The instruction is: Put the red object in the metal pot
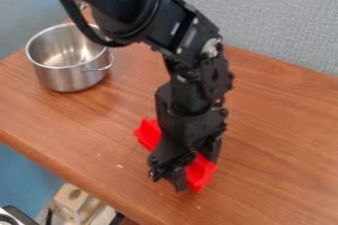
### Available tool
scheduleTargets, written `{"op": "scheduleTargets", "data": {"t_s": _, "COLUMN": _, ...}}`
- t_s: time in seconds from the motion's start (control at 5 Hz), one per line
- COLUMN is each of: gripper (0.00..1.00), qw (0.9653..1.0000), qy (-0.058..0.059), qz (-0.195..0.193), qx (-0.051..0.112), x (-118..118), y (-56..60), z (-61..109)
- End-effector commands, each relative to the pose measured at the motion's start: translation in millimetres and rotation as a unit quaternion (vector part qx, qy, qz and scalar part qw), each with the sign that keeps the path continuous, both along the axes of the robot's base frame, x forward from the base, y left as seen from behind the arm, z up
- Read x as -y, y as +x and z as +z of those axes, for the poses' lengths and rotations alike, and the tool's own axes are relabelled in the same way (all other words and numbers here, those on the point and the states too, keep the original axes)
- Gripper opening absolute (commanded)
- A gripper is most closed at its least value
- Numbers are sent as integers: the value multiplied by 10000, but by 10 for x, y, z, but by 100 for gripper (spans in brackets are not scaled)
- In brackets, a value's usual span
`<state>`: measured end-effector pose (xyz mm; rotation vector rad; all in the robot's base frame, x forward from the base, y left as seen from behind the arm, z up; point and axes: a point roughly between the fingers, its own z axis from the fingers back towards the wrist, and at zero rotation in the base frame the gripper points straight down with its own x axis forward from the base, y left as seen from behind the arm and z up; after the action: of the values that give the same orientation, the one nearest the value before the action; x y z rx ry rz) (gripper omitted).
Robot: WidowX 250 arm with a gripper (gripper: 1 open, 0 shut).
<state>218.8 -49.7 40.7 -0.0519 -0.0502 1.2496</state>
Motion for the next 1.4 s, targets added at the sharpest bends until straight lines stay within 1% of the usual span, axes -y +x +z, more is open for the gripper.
{"op": "scheduleTargets", "data": {"t_s": 0.0, "gripper": 0, "qw": 9996, "qy": -41, "qz": 89, "qx": 276, "x": -50, "y": 49, "z": 139}}
{"op": "scheduleTargets", "data": {"t_s": 1.0, "gripper": 0, "qw": 9994, "qy": -65, "qz": 118, "qx": 304, "x": -123, "y": -9, "z": 216}}
{"op": "scheduleTargets", "data": {"t_s": 1.2, "gripper": 100, "qw": 9994, "qy": -61, "qz": 140, "qx": 295, "x": -139, "y": -9, "z": 191}}
